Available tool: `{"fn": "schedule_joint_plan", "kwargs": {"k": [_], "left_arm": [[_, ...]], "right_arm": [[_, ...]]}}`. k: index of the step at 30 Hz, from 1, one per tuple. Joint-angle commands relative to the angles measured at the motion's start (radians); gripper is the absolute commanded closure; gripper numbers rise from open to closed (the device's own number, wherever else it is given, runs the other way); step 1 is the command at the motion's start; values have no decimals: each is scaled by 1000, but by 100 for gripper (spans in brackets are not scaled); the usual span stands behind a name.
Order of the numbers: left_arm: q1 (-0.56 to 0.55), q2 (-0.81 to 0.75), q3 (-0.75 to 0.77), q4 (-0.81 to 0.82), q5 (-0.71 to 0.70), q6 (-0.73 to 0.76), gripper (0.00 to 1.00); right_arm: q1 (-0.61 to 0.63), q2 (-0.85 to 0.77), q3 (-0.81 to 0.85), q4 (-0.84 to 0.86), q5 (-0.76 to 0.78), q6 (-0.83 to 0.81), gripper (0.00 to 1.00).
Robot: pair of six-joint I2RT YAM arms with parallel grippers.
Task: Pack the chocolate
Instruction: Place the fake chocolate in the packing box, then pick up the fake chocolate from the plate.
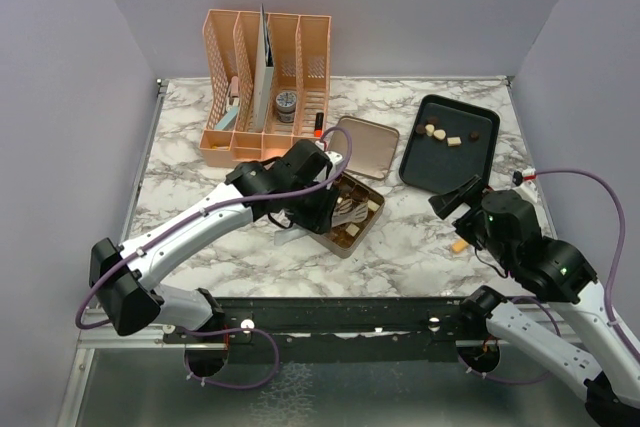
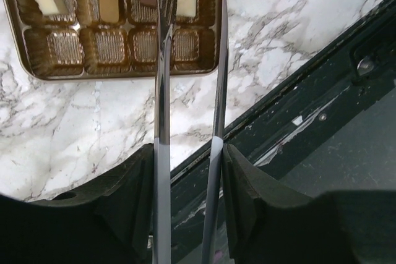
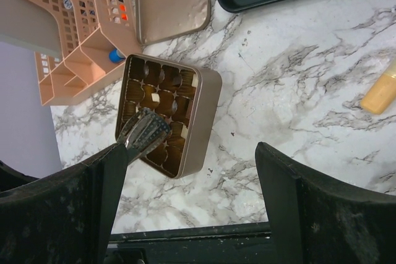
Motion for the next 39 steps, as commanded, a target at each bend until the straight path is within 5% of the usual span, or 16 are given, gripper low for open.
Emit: {"fn": "schedule_joint_plan", "kwargs": {"k": [1,9,23,39], "left_arm": [[-2,16,75,69,-17,-2,53],[-6,92,116,209,-70,36,57],[-39,307,195,583,-395,290,56],[-76,724,523,711,-429,464,56]], "right_arm": [[-3,-9,11,-18,4,5,11],[-3,-37,45,-21,28,-18,11],[-3,-79,118,-51,66,-24,11],[-3,-95,166,-101,80,-11,11]]}}
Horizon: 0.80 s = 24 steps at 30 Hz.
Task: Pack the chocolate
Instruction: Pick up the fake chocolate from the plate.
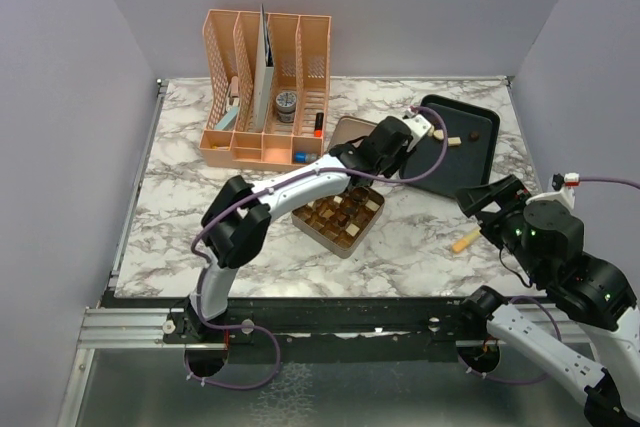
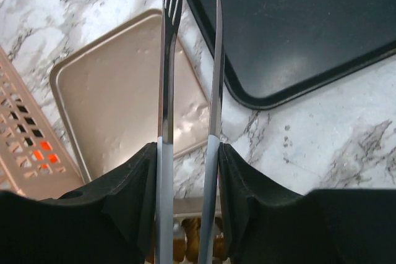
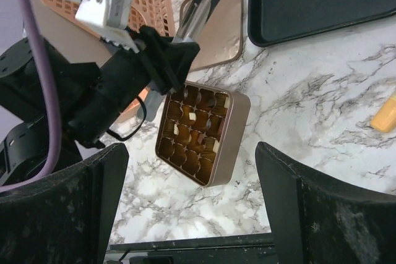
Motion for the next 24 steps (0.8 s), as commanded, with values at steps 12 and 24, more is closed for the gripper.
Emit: {"fn": "schedule_joint_plan", "kwargs": {"k": [12,24], "left_arm": [[-17,252,219,127,-17,89,55],[-17,352,317,81,-84,96,55]], "right_arm": [[-2,-43,49,-76,45,16,12],[-3,-44,59,-91,45,32,12]]}}
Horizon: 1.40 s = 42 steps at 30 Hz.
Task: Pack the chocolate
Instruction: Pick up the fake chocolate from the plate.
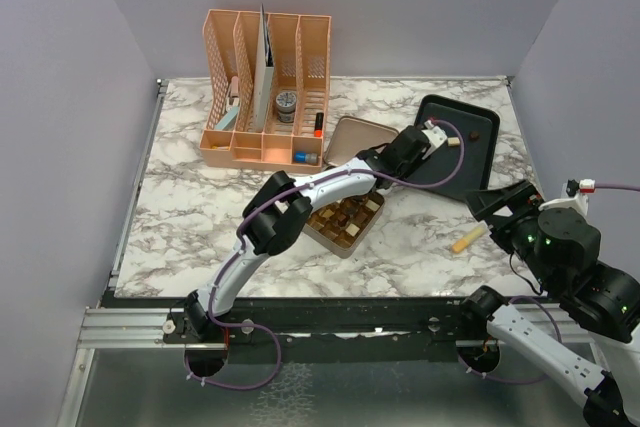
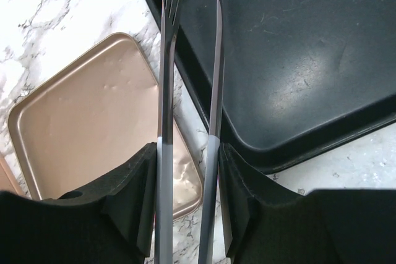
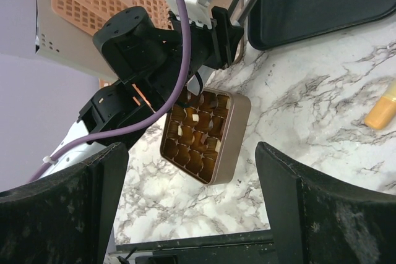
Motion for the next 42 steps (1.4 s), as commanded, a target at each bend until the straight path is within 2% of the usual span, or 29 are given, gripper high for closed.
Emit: {"fn": "schedule_joint_plan", "kwargs": {"k": [1,42], "left_arm": [[-5,3,46,17,-67,1,55],[-2,144,183,0,-159,38,53]], "right_arm": [[-3,-10,14,-33,32,15,12],[-3,-9,21,-29,48,6,12]]}}
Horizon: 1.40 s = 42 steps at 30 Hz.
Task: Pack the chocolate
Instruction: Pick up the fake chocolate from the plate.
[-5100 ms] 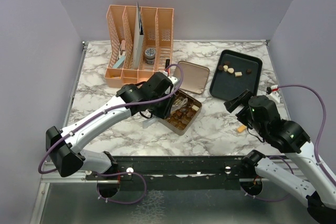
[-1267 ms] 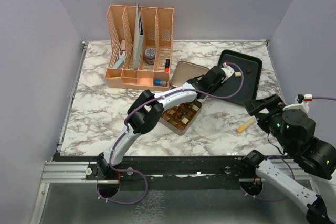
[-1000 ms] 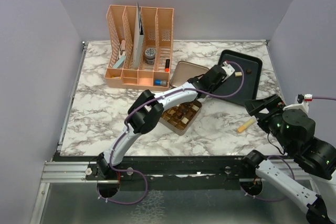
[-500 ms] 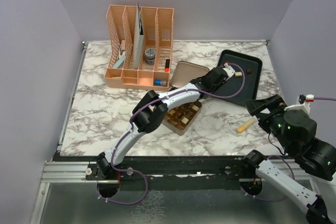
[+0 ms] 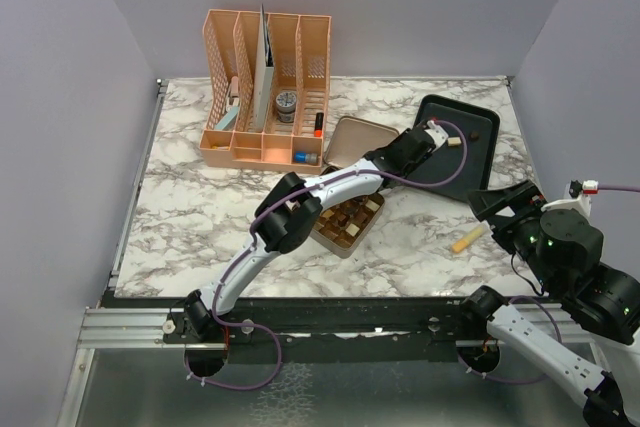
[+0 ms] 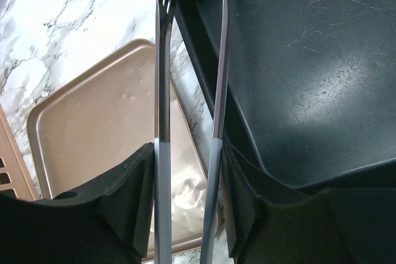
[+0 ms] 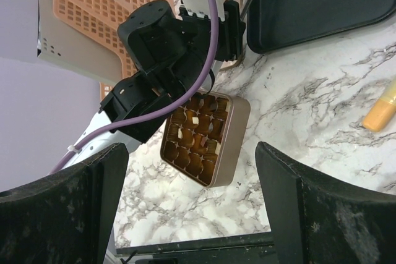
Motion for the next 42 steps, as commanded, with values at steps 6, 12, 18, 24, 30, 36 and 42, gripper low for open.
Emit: {"fn": "schedule_joint_plan", "kwargs": {"k": [6,12,18,24,30,36,42], "left_arm": [[-2,48,76,15,-10,20,53],[-4,45,75,13,33,6,53],[-20,32,63,17,64,11,53],[-43,2,44,36,102,14,53],[-55,-30,37,50,94,2,53],[-54,-42,32,51,18,-7,53],[-51,-34,32,51,-12,-22,53]], "right_arm": [[-3,3,24,-22,41,-4,12],[-3,0,18,-18,44,-3,12],[-3,-9,10,-22,47,-1,12],[-3,-29,5,-28,52,4,12],[-3,-45,1,-35,50,6,12],[-3,-54,0,-35,39,8,12],[-3,-57,10,-33,40,5,12]]}}
